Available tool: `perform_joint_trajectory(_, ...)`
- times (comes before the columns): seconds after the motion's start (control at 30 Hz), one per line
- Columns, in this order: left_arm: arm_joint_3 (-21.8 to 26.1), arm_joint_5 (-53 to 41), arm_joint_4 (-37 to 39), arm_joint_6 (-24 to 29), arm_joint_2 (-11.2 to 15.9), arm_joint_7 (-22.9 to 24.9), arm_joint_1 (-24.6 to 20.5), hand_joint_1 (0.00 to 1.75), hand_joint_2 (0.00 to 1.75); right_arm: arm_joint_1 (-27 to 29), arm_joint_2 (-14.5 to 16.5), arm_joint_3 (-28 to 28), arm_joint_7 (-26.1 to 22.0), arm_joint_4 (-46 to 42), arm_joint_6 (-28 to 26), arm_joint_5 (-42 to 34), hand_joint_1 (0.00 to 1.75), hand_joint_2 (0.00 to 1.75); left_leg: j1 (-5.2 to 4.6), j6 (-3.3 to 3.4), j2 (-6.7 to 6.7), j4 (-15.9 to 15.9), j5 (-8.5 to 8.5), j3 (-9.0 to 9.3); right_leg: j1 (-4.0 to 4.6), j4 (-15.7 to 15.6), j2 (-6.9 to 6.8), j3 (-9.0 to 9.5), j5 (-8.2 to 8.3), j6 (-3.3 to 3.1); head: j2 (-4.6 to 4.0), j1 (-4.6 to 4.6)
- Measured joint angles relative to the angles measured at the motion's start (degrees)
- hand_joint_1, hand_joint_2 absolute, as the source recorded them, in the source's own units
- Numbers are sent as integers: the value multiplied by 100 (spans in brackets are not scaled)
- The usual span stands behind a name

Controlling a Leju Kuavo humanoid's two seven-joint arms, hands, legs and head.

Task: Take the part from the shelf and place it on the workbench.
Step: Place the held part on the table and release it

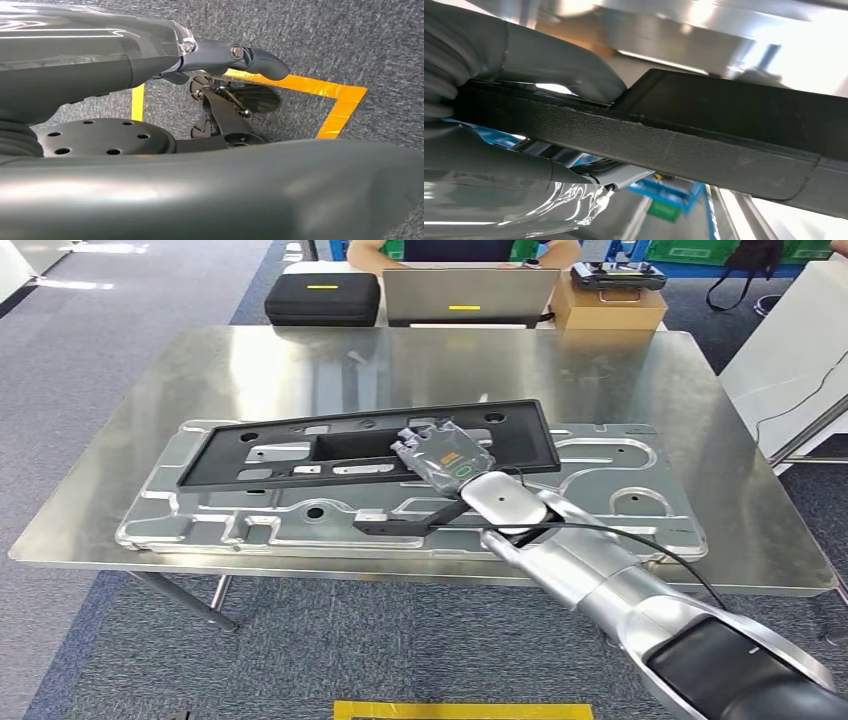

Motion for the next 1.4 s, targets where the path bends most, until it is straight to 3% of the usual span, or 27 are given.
perform_joint_trajectory(0.33,1,-105,0,-61,0,-211,8,0,0,-438,18,-472,-50,1282,144,-269,175,175,-1,0,0,3,0,1,-1,0,1,-1,0,0,0,0)
perform_joint_trajectory(0.8,1,-206,0,-120,0,-381,15,0,0,-341,-97,-541,-617,1527,107,-541,175,175,0,0,0,3,0,3,-1,0,1,-1,0,0,0,0)
perform_joint_trajectory(0.83,1,-213,0,-120,0,-381,16,0,0,-333,-114,-541,-668,1527,104,-585,131,131,0,0,0,3,0,3,-1,0,1,-1,0,0,0,0)
perform_joint_trajectory(0.93,1,-216,0,-117,0,-371,18,0,131,-302,-159,-541,-770,1527,102,-693,0,0,0,0,0,3,0,3,-1,0,1,-1,0,0,0,0)
perform_joint_trajectory(0.97,1,-218,0,-114,0,-361,19,0,175,-291,-169,-541,-791,1527,102,-717,0,0,0,0,0,3,0,3,-1,0,1,-1,0,0,0,0)
perform_joint_trajectory(1.13,1,-303,0,-63,0,-274,23,0,175,-253,-184,-531,-846,1527,103,-818,0,0,0,0,0,3,0,3,-1,0,1,-1,0,0,0,0)
perform_joint_trajectory(1.27,1,-328,0,-64,0,-330,26,0,0,-253,-200,-511,-935,1527,109,-986,0,0,1,0,0,3,0,4,-1,0,1,0,0,0,0,0)
perform_joint_trajectory(1.4,1,-328,0,-63,0,-398,30,0,0,-254,-269,-484,-1116,1529,167,-1185,0,0,0,0,0,3,0,4,-1,0,1,1,1,0,0,0)
